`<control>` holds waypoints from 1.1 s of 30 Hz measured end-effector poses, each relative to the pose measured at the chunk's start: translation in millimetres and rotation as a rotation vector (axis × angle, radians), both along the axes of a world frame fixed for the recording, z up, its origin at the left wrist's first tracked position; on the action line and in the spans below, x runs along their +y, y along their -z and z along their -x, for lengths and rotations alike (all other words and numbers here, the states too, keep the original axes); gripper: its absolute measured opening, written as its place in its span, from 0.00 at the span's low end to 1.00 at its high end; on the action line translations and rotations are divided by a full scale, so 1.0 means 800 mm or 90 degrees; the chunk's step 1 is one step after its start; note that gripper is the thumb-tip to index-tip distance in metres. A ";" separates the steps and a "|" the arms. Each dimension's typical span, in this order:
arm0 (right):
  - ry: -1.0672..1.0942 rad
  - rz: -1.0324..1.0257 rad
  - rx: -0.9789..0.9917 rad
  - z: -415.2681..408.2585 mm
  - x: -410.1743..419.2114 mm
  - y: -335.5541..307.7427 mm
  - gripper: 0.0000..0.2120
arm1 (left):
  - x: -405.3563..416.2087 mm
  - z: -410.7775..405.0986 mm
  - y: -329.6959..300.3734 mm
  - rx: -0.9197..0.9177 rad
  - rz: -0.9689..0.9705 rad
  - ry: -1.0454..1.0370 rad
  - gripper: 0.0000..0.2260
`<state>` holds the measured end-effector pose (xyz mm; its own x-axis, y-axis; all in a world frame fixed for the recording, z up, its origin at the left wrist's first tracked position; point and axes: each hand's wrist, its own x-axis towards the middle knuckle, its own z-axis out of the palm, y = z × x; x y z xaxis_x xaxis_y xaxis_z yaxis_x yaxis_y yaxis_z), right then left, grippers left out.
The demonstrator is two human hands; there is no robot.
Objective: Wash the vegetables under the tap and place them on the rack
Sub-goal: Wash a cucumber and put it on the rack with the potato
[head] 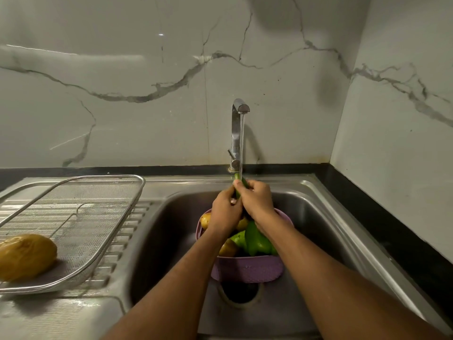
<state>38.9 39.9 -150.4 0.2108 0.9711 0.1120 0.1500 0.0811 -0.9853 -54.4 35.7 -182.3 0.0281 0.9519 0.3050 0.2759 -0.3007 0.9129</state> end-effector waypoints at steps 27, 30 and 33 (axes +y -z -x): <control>0.046 -0.007 -0.091 -0.014 0.003 0.000 0.19 | -0.010 -0.002 -0.007 -0.007 -0.006 0.035 0.11; -0.039 -0.002 -0.034 -0.016 0.002 -0.004 0.11 | -0.010 0.000 -0.009 -0.072 0.028 0.036 0.10; -0.108 0.036 0.059 -0.021 0.007 -0.001 0.13 | -0.013 0.000 -0.014 -0.191 0.083 0.041 0.12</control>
